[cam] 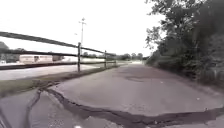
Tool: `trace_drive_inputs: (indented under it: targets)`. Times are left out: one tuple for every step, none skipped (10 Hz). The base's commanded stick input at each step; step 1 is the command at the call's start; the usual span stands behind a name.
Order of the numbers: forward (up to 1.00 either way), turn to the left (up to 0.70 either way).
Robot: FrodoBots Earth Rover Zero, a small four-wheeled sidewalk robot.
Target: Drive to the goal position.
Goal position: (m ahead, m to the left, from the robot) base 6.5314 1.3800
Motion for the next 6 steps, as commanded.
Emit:
trace_drive_inputs:
  targets:
    - [1.00,-0.08]
    - [1.00,-0.08]
    - [1.00,-0.08]
    - [1.00,-0.08]
    - [1.00,-0.08]
    - [1.00,-0.08]
